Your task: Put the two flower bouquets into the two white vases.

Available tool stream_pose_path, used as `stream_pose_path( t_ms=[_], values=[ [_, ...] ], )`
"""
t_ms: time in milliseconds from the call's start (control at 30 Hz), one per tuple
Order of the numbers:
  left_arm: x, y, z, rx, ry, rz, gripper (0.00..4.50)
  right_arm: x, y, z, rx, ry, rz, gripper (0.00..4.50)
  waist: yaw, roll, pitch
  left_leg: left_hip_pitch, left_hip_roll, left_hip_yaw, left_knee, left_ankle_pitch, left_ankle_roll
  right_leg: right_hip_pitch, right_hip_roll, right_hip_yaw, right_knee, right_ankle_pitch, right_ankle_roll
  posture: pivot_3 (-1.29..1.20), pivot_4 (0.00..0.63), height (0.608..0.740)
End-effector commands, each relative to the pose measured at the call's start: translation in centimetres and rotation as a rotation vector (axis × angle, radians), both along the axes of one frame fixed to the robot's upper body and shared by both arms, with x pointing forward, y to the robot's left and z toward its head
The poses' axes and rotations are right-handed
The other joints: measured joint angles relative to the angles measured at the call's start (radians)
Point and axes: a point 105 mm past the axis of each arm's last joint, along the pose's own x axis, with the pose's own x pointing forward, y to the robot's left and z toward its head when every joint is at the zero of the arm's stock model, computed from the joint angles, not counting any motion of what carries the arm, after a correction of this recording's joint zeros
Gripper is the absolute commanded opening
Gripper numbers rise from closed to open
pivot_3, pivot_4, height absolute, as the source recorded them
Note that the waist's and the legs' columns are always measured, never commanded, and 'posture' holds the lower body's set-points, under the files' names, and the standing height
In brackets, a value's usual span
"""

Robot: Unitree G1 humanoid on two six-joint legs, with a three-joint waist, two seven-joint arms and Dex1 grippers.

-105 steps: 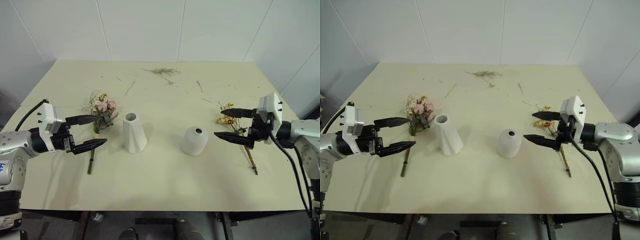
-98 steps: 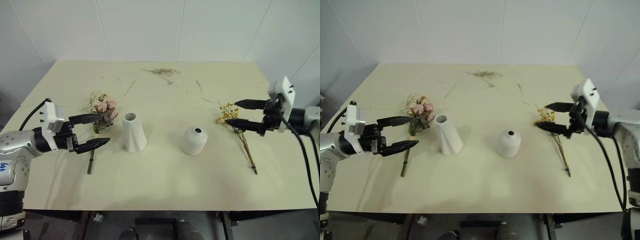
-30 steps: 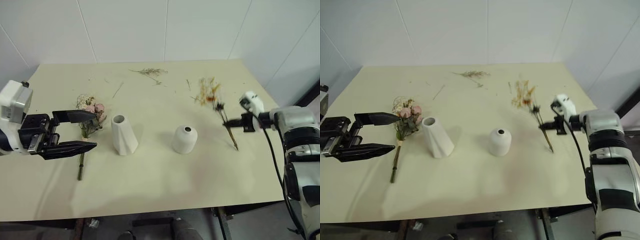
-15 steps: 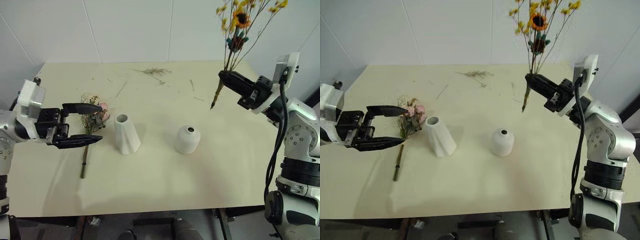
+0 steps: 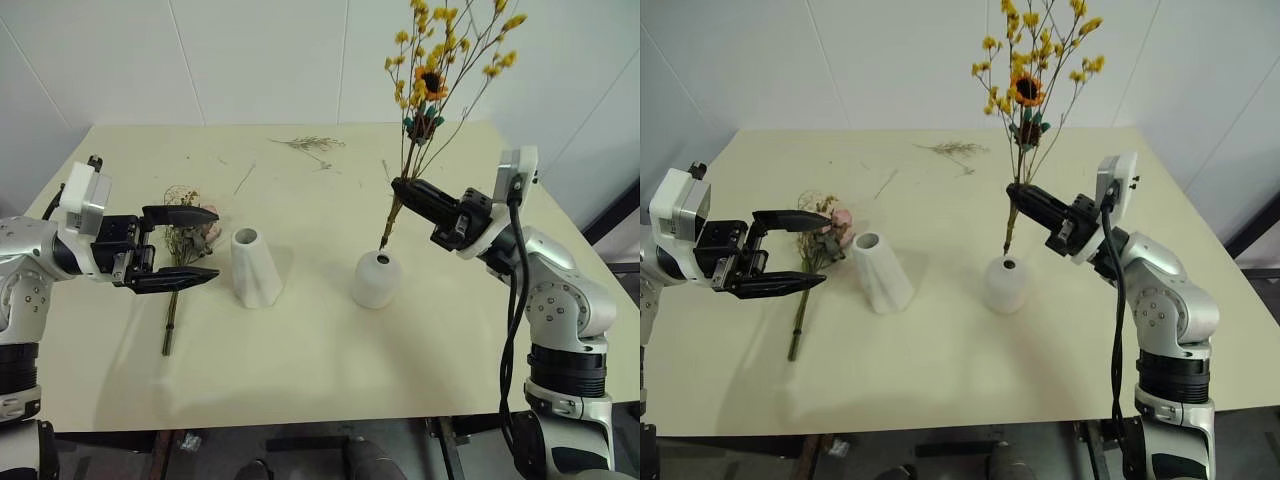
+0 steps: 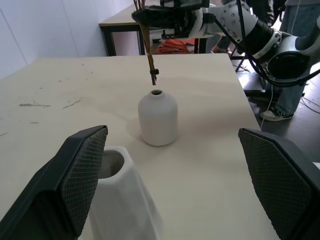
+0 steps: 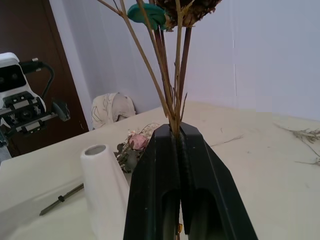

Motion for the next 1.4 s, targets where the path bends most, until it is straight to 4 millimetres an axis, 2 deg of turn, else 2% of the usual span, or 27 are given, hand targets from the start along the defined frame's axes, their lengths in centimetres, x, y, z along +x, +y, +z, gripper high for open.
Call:
stream_pose_path(
  t_ms=[33,467,867,1200,1300,1400],
  values=[
    [-0.4,-0.2,1.0,-0.003,-0.060,-0.001,4.50,-0.1,-0.4,0.6,0.007,-0.048,-0.012,0.01,-0.001,0.000,0.000,0.000,0.000,0.000,0.000,0.000,0.000,0.000,0.000,0.000,0.000,0.000,0.000,0.00,0.150,0.740],
    [-0.5,-0.2,1.1,-0.015,-0.077,0.022,4.50,0.9,-1.5,-0.2,0.006,-0.040,-0.022,0.01,0.000,0.000,0.000,0.000,0.000,0.000,0.000,0.000,0.000,0.000,0.000,0.000,0.000,0.000,0.000,0.00,0.150,0.740],
    [-0.4,-0.3,1.2,-0.022,-0.085,0.028,4.50,0.5,-0.2,-2.4,-0.024,-0.016,0.003,0.01,0.000,0.000,0.000,0.000,0.000,0.000,0.000,0.000,0.000,0.000,0.000,0.000,0.000,0.000,0.000,0.00,0.150,0.740],
    [-0.3,-0.4,1.4,-0.032,-0.096,0.036,4.50,1.0,-0.3,-2.5,-0.014,-0.061,-0.046,0.01,0.000,0.000,0.000,0.000,0.000,0.000,0.000,0.000,0.000,0.000,0.000,0.000,0.000,0.000,0.000,0.00,0.150,0.740],
    [-0.2,-0.3,1.4,-0.034,-0.095,0.052,4.50,0.5,-0.3,-2.5,-0.054,-0.090,-0.037,0.70,0.001,0.000,0.000,0.000,0.000,0.000,0.000,0.000,0.000,0.000,0.000,0.000,0.000,0.000,0.000,0.00,0.150,0.740],
    [-0.2,0.1,1.5,-0.030,-0.100,0.074,4.50,0.0,-1.0,-2.7,-0.089,-0.109,-0.056,1.76,0.002,0.000,0.000,0.000,0.000,0.000,0.000,0.000,0.000,0.000,0.000,0.000,0.000,0.000,0.000,0.00,0.150,0.740]
  ],
)
